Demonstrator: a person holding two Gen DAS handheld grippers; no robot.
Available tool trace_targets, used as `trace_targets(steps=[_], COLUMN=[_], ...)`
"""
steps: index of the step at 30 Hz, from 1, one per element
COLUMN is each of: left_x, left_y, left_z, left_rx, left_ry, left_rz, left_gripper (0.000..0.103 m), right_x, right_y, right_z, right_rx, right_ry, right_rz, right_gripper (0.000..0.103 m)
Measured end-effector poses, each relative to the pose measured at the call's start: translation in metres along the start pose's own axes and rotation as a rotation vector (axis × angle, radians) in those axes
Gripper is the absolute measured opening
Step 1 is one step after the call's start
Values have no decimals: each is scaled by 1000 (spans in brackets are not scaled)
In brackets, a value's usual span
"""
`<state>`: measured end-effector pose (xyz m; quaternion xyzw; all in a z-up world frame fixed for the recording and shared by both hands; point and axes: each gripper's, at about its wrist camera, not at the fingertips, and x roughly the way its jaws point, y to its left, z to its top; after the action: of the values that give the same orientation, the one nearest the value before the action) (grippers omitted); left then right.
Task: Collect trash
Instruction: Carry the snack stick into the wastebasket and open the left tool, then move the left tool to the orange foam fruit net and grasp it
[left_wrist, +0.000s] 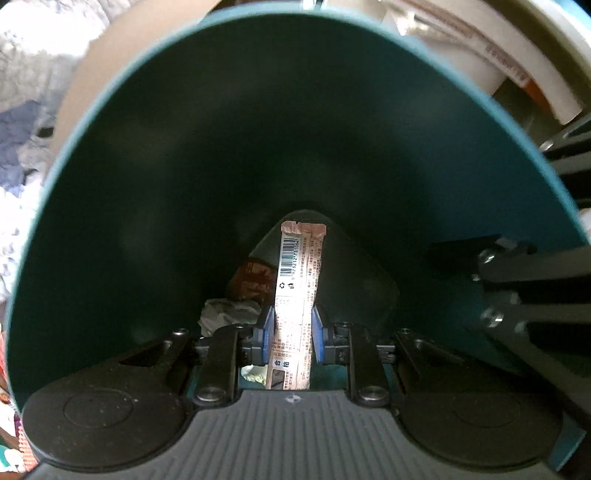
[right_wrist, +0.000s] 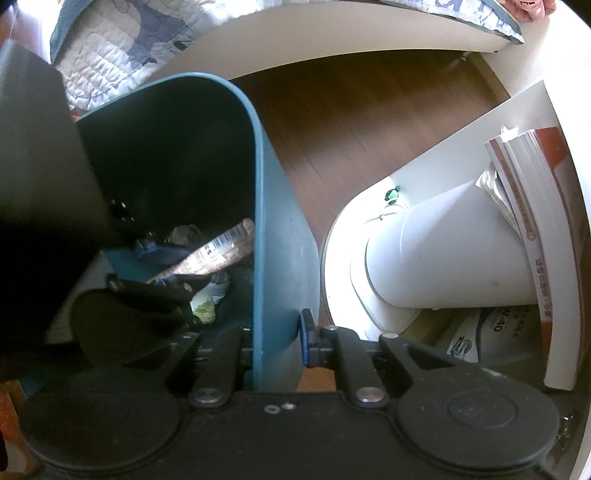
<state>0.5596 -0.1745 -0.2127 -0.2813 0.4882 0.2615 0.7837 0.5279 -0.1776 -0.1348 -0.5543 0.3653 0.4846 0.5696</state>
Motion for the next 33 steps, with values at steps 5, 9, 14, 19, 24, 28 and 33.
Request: trace_targets(steps=[5,9,14,19,24,28,33], left_x=[8,8,-7,-23,-46,-70,-106], left_y=[-3,-3,7,13,26,42,91], left_z=[0,2,-1,-11,-16,-27,-48], left_rx=[-5,-3,1,25,37,79,39], left_ry=[34,40,-19,-41,-70,-120,-168], left_rz=[5,-8,-18,-19,-41,-25,11], left_gripper=[21,29,70,70,70,70,70], right_x=[3,5,4,5,6,7,6], right_y=[-4,-7,-9,-11,-11,-11,-13], right_z=[-1,-2,0,2,4,3,4], right_rx=[17,37,56,67,76,79,98], right_ry=[-2,3,10,21,34,42,48], right_rz=[11,15,18,13,8,10,34], right_gripper=[10,10,10,10,10,10,12])
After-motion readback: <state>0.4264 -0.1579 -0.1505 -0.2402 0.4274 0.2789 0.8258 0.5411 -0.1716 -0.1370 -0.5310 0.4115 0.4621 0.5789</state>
